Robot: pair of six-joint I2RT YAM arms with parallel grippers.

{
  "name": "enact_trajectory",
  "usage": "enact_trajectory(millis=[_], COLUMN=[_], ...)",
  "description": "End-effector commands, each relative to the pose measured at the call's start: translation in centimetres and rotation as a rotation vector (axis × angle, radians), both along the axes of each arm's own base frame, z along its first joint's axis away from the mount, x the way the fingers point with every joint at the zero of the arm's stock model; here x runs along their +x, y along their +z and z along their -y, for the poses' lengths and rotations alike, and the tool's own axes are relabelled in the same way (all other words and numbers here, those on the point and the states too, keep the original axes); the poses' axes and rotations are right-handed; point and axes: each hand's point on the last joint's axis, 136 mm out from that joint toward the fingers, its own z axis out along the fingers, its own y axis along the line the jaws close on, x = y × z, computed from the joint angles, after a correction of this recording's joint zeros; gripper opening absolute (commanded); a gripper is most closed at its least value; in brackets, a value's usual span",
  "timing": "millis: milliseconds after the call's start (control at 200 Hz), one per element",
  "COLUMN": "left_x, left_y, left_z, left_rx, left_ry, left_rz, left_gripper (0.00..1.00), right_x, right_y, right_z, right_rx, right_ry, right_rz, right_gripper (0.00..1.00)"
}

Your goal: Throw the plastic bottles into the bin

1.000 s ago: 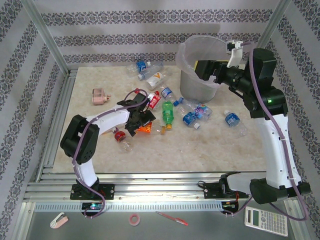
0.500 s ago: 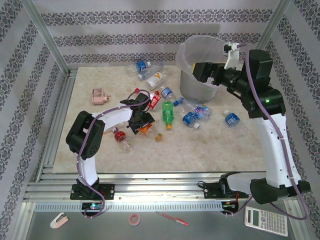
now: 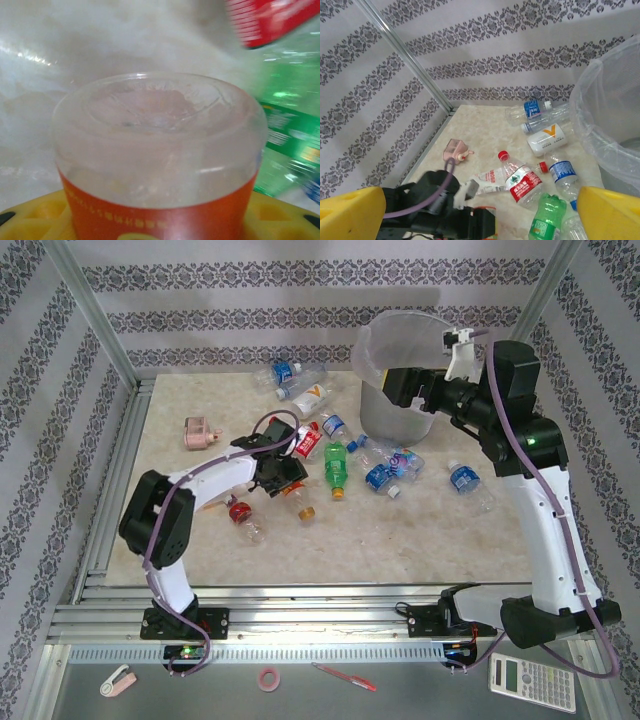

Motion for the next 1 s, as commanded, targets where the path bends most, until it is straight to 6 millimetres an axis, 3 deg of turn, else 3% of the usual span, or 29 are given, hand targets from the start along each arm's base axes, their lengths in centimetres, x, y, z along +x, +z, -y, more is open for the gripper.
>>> enact_trajectory(millis=[0,255,410,550,759,994], left_x=[1.7,3.0,3.1,2.8,2.3,1.3], left_y=[5.1,15.7,22.0,26.5,31.6,34.7], left_z=[0.3,1.3,1.9,2.8,3.6,4.5], left_rx=[-0.042,-0.113,-0.154,-0.214,-0.279,-0.349], left_ry=[-0.063,-0.168,-0.231,-0.286,-0.336,-0.391], left_rz=[0.190,0.516,0.688,0.800,0.928,1.003], left_gripper=[0.49,0.46,0.45,0.44,0.42,0.41], right_x=[-0.3,-0.7,-1.7,-2.9,-4.6,-5.1], right_y=[-0.1,-0.7,-1.2,-2.2,-3.6,-5.8], right_z=[-0.7,-2.2,-4.3,-6.5,-9.0,-9.9], right_rx=[-0.003,0.011,0.021,0.031,0.022,0.000], right_ry=[0.029,0.095,0.202,0.315,0.447,0.490], right_rz=[0.009,-0.013,-0.032,-0.068,-0.102,-0.154], right_gripper=[0.98,0.98,0.98,0.98,0.96,0.92])
